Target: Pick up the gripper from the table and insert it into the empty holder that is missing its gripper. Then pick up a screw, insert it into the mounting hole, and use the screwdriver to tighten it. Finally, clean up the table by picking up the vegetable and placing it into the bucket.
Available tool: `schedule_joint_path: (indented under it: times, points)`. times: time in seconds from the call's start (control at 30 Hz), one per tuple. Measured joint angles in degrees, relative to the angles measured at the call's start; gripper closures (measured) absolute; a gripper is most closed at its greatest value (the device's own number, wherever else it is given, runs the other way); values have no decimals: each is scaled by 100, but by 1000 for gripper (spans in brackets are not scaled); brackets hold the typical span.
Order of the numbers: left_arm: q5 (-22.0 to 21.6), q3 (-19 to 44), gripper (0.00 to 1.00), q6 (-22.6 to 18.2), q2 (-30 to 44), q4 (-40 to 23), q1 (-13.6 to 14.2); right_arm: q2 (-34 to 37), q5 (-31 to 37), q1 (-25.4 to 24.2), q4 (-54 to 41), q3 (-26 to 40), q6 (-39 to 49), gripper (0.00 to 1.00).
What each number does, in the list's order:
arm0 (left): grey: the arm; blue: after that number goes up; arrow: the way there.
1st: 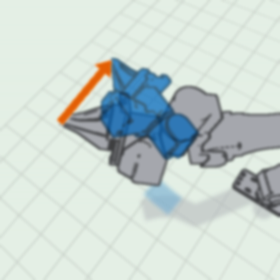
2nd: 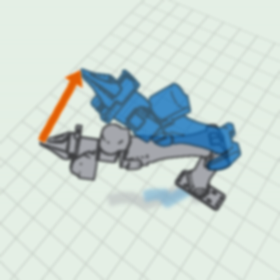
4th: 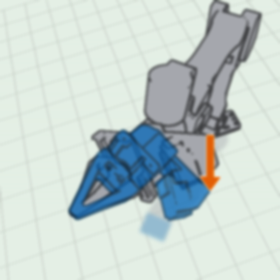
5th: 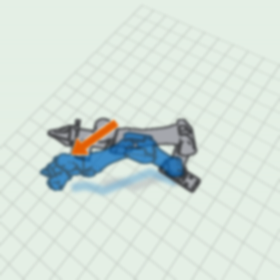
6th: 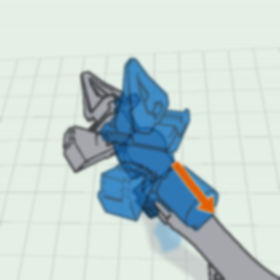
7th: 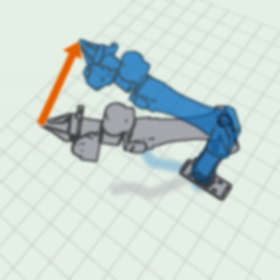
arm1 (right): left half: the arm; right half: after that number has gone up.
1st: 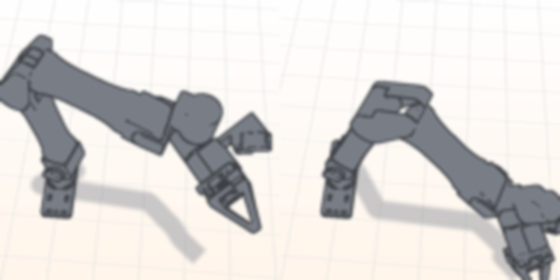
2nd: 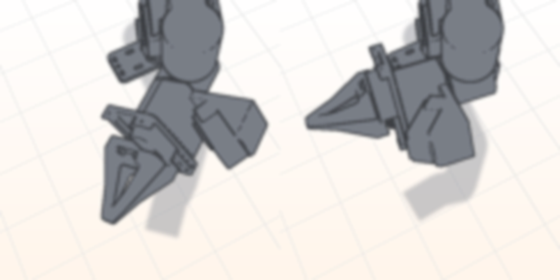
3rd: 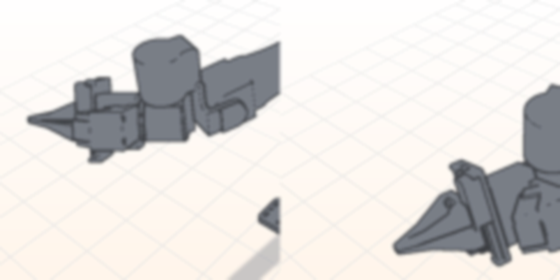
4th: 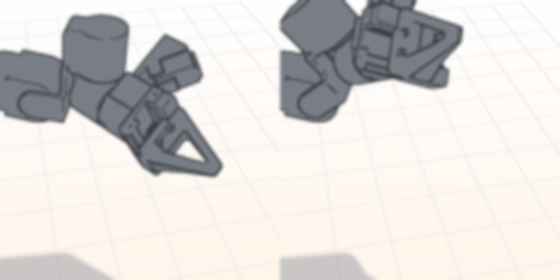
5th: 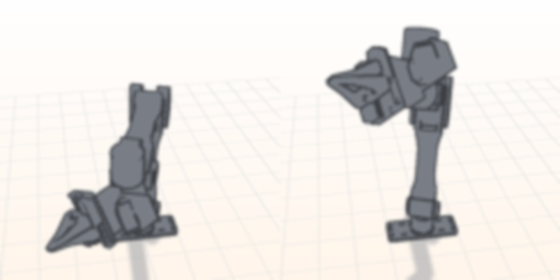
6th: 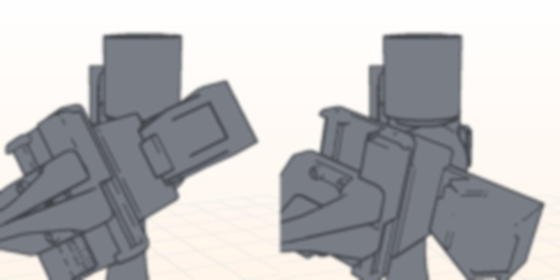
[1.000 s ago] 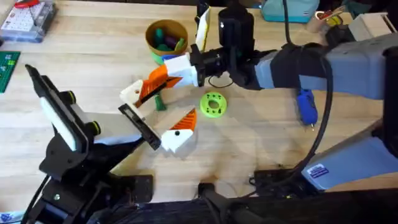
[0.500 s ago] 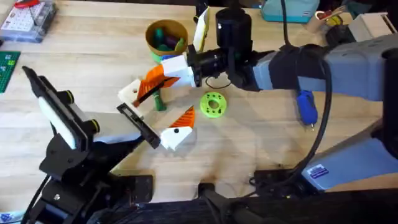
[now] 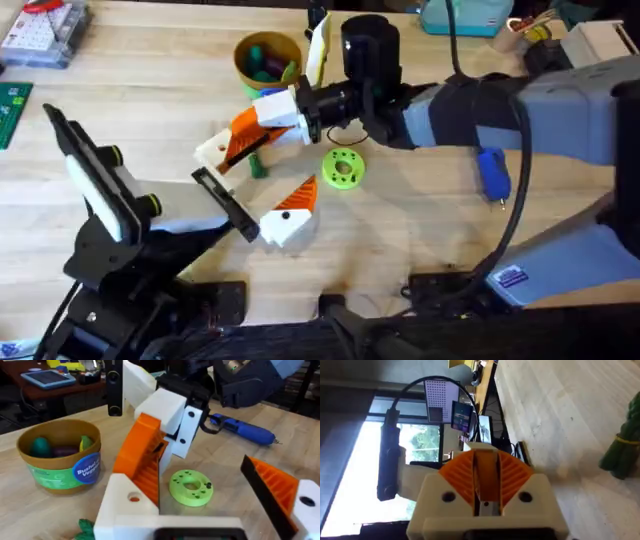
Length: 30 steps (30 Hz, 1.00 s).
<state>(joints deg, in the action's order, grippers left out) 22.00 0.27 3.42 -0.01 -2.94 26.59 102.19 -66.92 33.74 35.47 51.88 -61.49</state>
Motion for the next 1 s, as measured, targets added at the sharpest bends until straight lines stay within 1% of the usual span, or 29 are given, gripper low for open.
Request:
schedule_joint_path:
  times: [0.2, 0.5, 0.53, 0.63, 0.7, 0.73, 0.77, 1.0]
  points:
    - [66, 0, 10, -2, 0, 0, 0, 0, -70, -25, 13, 0, 9, 695]
    - [284, 0, 10, 0, 0, 2, 39, -2, -215, -32, 38, 0, 22, 432]
    - [288, 0, 10, 0, 0, 2, 39, 0, -218, -35, 31, 0, 13, 395]
    - [324, 0, 10, 0, 2, 2, 39, 0, -233, -64, 33, 0, 12, 241]
    - [352, 0, 10, 0, 0, 2, 39, 0, -244, -97, 31, 0, 20, 67]
    - [354, 0, 10, 0, 0, 2, 39, 0, -251, -120, 37, 0, 26, 23]
    - [371, 0, 10, 0, 0, 4, 39, 0, -255, -234, -31, 0, 26, 8]
    - [375, 0, 10, 0, 0, 4, 39, 0, -255, -836, -595, 2, 24, 8]
